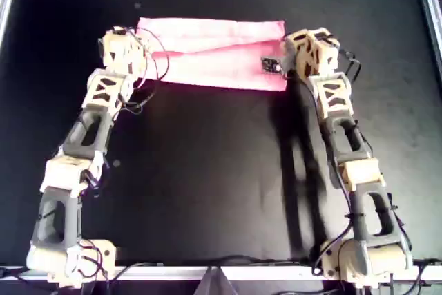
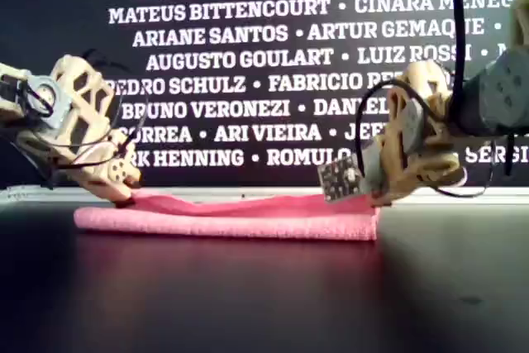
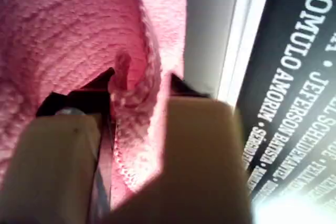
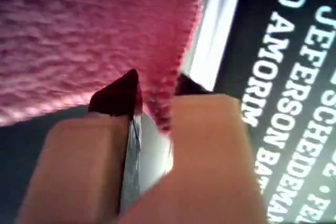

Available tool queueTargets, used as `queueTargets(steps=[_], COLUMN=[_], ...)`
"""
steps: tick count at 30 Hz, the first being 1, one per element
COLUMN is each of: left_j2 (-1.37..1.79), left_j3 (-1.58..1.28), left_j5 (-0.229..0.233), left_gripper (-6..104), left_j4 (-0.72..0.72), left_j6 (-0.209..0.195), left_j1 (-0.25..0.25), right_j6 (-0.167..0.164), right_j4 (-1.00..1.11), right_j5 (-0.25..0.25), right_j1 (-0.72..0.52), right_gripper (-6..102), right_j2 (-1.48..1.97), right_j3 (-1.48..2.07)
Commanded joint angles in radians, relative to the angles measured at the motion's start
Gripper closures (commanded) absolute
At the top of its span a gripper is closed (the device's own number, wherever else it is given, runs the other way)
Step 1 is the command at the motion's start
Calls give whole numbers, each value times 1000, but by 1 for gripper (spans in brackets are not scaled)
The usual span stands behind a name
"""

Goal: Fold a cloth

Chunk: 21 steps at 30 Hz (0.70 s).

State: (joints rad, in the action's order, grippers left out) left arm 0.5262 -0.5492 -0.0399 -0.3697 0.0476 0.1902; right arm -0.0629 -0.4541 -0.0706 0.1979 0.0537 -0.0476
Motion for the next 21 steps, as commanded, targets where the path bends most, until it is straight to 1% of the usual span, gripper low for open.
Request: queueTargets(steps=[1, 3, 6, 11, 14, 18, 21], left_j2=[35, 35, 35, 51, 55, 66, 138], left_j3=[78, 78, 80, 80, 80, 63, 63], left_j5=[6, 6, 6, 6, 6, 6, 6], left_gripper=[49, 47, 47, 47, 47, 47, 47], left_j4=[18, 18, 20, 18, 9, -8, -57], left_j6=[5, 5, 5, 5, 6, 6, 6], left_j1=[-26, -26, -26, -26, -44, -57, -69], right_j6=[0, 0, 0, 0, 5, 2, 6], right_j4=[54, 54, 54, 54, 49, 23, -51], right_j5=[-3, -3, -3, -3, -17, -18, -18], right_j1=[8, 8, 3, -3, -2, 3, 5], right_gripper=[48, 43, 39, 39, 39, 40, 39], right_j2=[54, 64, 69, 80, 123, 181, 238], right_j3=[-83, -84, -84, -86, -84, -74, -72])
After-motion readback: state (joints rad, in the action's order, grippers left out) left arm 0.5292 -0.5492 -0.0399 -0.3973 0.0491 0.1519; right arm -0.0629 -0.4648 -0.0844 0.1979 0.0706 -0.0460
